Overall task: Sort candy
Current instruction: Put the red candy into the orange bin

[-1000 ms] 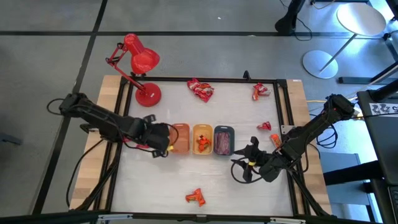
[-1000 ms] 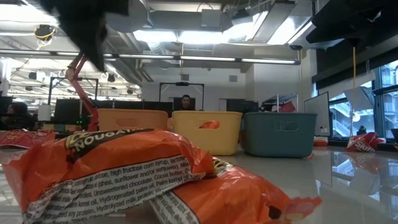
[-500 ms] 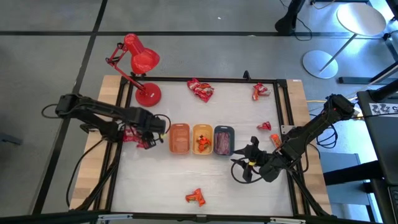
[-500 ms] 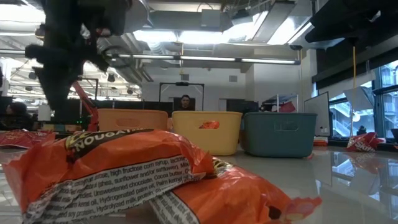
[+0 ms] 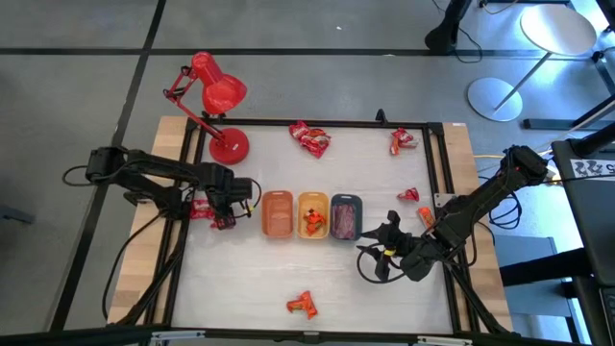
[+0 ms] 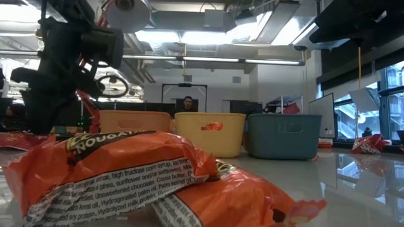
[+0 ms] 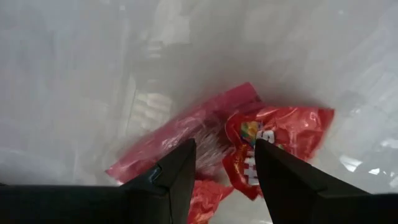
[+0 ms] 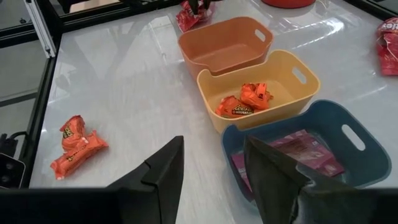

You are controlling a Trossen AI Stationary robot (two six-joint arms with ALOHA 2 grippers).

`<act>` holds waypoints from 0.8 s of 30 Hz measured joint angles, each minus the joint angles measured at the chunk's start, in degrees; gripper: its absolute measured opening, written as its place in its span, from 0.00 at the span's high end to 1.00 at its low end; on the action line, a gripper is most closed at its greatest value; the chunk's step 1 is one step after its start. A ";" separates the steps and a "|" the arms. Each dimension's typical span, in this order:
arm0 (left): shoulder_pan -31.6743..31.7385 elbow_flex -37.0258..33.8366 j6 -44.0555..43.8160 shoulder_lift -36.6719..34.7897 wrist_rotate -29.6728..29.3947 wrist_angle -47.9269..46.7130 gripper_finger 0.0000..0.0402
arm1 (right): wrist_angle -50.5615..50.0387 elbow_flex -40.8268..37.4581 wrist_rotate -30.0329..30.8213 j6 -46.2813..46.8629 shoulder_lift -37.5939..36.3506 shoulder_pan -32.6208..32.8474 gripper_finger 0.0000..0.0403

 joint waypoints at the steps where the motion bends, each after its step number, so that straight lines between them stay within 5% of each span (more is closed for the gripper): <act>1: 0.11 -0.61 0.04 0.00 0.14 0.80 0.61 | -0.02 0.00 0.00 0.09 0.00 0.00 0.59; 17: 0.22 -1.37 -2.00 0.02 5.84 5.76 0.62 | -0.04 0.00 -0.02 0.35 0.00 0.00 0.59; 24: 0.20 -1.37 -2.88 0.04 7.53 6.11 0.82 | -0.11 0.00 -0.04 0.35 0.00 0.00 0.59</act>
